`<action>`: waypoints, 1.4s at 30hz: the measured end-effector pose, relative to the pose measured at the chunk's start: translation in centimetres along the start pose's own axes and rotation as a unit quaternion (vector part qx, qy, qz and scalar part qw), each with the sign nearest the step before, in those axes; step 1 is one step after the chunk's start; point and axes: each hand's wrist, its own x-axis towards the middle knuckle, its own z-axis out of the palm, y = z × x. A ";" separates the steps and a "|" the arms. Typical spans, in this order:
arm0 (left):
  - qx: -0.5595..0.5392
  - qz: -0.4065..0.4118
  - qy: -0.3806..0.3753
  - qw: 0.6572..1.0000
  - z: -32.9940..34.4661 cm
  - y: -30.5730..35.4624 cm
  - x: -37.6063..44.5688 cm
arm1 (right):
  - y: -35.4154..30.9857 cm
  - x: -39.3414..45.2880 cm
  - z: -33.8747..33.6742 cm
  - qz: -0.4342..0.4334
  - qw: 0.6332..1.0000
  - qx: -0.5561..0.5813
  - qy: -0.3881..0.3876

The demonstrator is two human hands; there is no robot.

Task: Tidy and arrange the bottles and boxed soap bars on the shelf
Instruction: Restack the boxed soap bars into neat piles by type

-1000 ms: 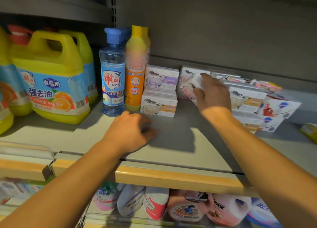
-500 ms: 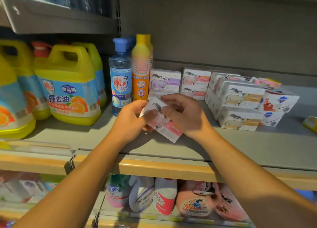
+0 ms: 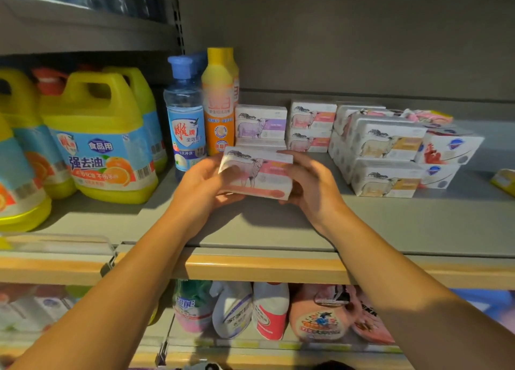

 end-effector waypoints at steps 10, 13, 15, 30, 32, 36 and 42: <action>0.066 0.022 -0.023 0.997 -0.4 -0.3 -0.1 | -0.2 0.2 -0.5 0.106 0.984 0.138 -0.036; 0.039 -0.009 0.025 0.999 -0.1 0.2 -0.4 | 0.3 -0.1 -0.6 0.072 0.980 0.140 -0.123; 0.032 -0.017 0.047 0.998 0.3 0.5 -0.6 | 0.8 -0.2 -0.7 0.039 0.987 0.082 -0.131; 0.126 -0.021 -0.005 0.992 0.2 0.2 -0.6 | 1.3 0.3 -0.5 0.032 0.986 -0.155 0.044; 0.133 -0.006 -0.014 0.991 0.0 0.2 -0.7 | 1.2 0.3 -0.6 0.024 0.991 -0.130 0.032; 0.106 0.016 -0.016 0.994 -0.3 0.0 -0.5 | 0.7 0.1 -0.5 0.039 0.999 -0.019 -0.009; 0.119 0.048 -0.022 0.991 0.0 -0.4 -0.3 | 0.9 0.3 -0.7 -0.008 0.995 -0.093 0.022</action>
